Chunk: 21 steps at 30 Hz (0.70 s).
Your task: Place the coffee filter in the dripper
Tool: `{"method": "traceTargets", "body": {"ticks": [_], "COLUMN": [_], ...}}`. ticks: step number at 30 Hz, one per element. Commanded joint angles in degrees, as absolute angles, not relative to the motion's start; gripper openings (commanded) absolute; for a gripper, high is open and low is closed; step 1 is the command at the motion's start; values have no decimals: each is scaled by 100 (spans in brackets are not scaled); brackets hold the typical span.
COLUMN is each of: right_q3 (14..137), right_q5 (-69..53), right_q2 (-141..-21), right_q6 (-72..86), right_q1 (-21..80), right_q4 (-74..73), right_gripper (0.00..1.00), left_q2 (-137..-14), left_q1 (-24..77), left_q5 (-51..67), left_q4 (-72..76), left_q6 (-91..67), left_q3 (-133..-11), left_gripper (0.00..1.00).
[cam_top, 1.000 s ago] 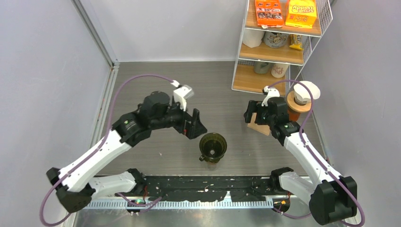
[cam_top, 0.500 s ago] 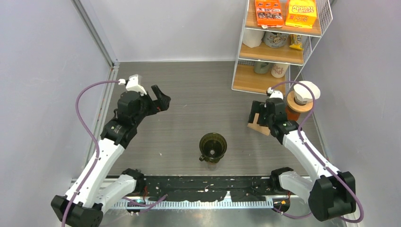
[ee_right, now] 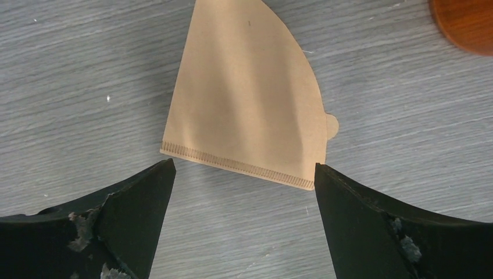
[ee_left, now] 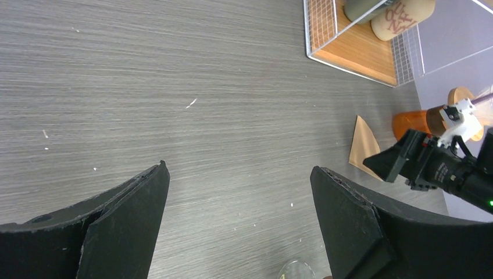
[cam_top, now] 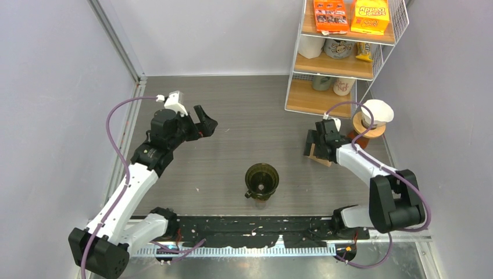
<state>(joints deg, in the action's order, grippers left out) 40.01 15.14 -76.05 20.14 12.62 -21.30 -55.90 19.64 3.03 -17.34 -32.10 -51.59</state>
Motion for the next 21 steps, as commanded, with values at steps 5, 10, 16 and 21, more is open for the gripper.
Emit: {"method": "traceTargets", "body": {"ticks": [5, 10, 16, 21], "right_q3": [4515, 4679, 4831, 4854], "right_q5": [1490, 1678, 1754, 1923], "right_q2": [-8214, -8562, -8921, -9113], "right_q6": [2519, 3195, 3715, 3871], "right_q1": [1249, 1248, 1245, 1255], "right_q4": [-1900, -1841, -1761, -1891], "right_gripper": [97, 97, 97, 95], "left_q2": [-5403, -5319, -5309, -5199], "left_q1": [1898, 1890, 1836, 1760], "left_q5": [632, 822, 851, 999], "left_q4": [-1324, -1161, -1172, -1090], "left_q6": [-2970, -2967, -2938, -2949], "left_q3": [-5020, -4910, -4881, -4783], "left_gripper": [100, 100, 99, 100]}}
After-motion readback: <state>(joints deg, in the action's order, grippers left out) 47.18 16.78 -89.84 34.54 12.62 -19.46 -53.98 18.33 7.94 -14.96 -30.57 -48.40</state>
